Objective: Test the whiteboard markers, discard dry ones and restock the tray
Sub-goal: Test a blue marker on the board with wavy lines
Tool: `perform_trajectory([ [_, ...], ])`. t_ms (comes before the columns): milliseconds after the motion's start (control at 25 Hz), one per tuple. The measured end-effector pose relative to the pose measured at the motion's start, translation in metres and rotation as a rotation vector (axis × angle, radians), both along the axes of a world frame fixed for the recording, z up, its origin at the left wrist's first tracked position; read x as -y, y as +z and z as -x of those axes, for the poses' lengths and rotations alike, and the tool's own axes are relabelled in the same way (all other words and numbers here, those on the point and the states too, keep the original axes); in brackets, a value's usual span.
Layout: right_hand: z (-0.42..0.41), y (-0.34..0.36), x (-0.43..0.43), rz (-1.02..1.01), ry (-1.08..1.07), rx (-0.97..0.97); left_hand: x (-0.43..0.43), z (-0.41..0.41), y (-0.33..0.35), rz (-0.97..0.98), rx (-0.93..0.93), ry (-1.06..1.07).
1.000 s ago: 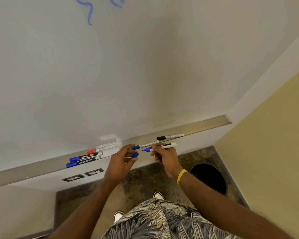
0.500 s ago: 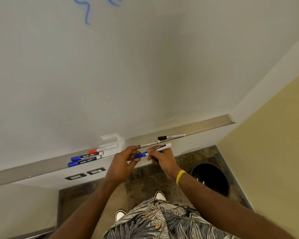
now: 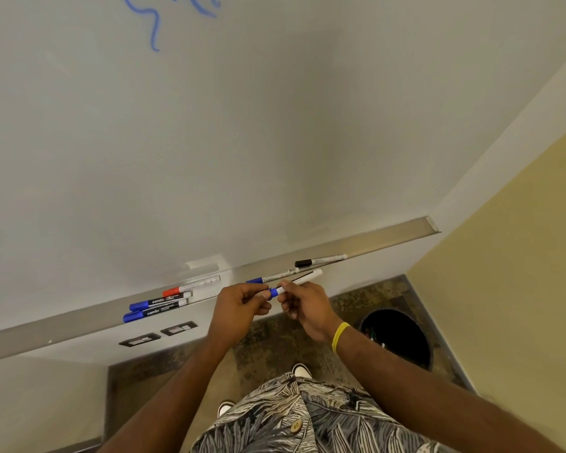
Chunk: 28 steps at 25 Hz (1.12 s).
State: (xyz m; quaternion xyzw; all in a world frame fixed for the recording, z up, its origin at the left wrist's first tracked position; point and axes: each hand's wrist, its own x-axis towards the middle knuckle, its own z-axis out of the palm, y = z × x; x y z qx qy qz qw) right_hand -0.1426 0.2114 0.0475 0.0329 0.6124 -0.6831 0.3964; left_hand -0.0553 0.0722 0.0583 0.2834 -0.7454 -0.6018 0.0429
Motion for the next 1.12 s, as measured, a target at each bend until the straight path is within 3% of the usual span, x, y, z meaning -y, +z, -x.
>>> perform_trajectory([
  [400,0.004,0.003,0.005,0.049,-0.078,0.083,-0.016,0.011,0.012,0.159,-0.036,0.068],
  [600,0.004,0.003,0.001,0.017,-0.038,0.067,-0.008,0.019,0.011,0.223,0.001,-0.032],
  [680,0.004,0.001,0.000,-0.176,0.095,-0.143,-0.005,0.022,0.009,0.230,0.019,-0.058],
  [760,0.005,-0.005,-0.003,-0.402,0.207,-0.504,-0.003,0.023,0.004,0.248,0.044,-0.071],
  [840,0.009,-0.010,-0.009,-0.516,0.239,-0.879,-0.001,0.024,-0.001,0.276,0.077,-0.086],
  [920,0.017,-0.014,-0.013,-0.555,0.353,-1.122,0.001,0.024,-0.006,0.277,0.100,-0.090],
  [1000,0.025,-0.022,-0.015,-0.572,0.529,-1.196,0.001,0.024,-0.011,0.246,0.112,-0.079],
  [1120,0.031,-0.031,-0.013,-0.532,0.583,-1.179,0.000,0.025,-0.017,0.197,0.143,-0.060],
])
